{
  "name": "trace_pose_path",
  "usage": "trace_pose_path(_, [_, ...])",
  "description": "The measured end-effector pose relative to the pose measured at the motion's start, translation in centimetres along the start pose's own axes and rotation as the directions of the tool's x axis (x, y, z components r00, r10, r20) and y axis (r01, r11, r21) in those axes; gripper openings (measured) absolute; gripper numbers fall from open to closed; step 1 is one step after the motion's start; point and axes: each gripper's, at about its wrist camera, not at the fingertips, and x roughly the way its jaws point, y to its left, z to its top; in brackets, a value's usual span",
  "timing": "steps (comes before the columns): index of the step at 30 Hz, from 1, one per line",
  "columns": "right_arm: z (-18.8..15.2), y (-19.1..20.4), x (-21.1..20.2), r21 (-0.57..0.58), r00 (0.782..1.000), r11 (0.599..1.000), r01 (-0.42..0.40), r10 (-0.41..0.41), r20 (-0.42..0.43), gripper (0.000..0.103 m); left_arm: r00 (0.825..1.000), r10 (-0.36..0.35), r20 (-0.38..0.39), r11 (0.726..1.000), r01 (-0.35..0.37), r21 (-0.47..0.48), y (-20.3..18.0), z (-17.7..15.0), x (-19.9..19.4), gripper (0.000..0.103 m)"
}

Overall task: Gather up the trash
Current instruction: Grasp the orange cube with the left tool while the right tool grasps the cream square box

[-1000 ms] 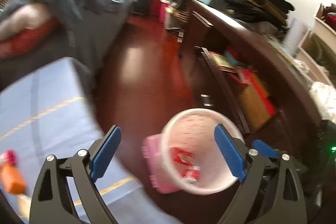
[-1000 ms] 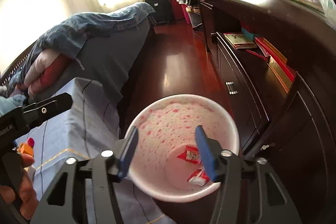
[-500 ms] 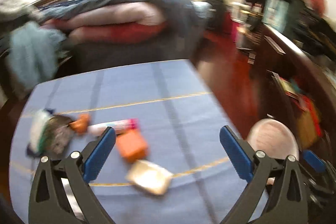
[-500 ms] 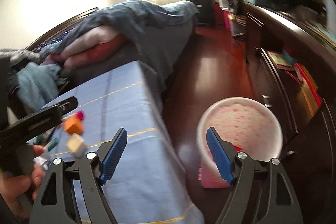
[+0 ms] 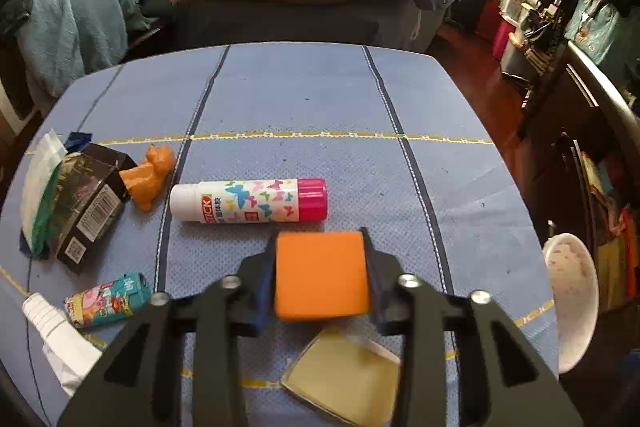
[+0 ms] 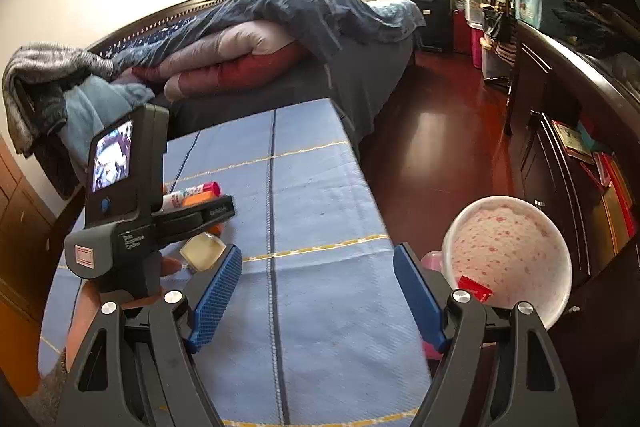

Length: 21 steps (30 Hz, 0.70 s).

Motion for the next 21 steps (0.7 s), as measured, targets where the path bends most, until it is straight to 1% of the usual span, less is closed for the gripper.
trace_pose_path(3, [0.0, 1.3, 1.3, -0.021, 1.000, 1.000, -0.012, 0.012, -0.023, 0.078, 0.999, -0.028, 0.021, 0.999, 0.029, -0.035, 1.6, 0.2, -1.1, 0.036])
trace_pose_path(7, [-0.2, 3.8, 3.8, -0.062, 0.996, 0.997, -0.054, 0.050, -0.075, 0.078, 0.996, -0.023, 0.089, 0.998, 0.028, -0.062, 4.5, 1.0, -4.0, 0.036])
trace_pose_path(11, [-0.3, 6.4, 6.1, -0.103, 0.990, 0.990, -0.091, 0.079, -0.121, 0.078, 0.988, 0.004, 0.156, 0.997, 0.007, -0.071, 7.1, 1.5, -6.9, 0.036])
trace_pose_path(14, [-0.5, 8.1, 7.8, -0.130, 0.985, 0.986, -0.104, 0.083, -0.151, 0.078, 0.984, 0.016, 0.177, 0.997, -0.002, -0.081, 8.9, 1.5, -8.2, 0.036])
trace_pose_path(18, [-0.8, 9.8, 9.5, -0.158, 0.981, 0.982, -0.104, 0.075, -0.179, 0.078, 0.982, 0.029, 0.184, 0.994, -0.009, -0.107, 11.3, 1.4, -9.1, 0.036])
trace_pose_path(21, [-0.8, 10.5, 10.0, -0.168, 0.980, 0.981, -0.096, 0.063, -0.189, 0.067, 0.982, 0.034, 0.185, 0.992, -0.011, -0.127, 12.9, 1.4, -9.4, 0.036])
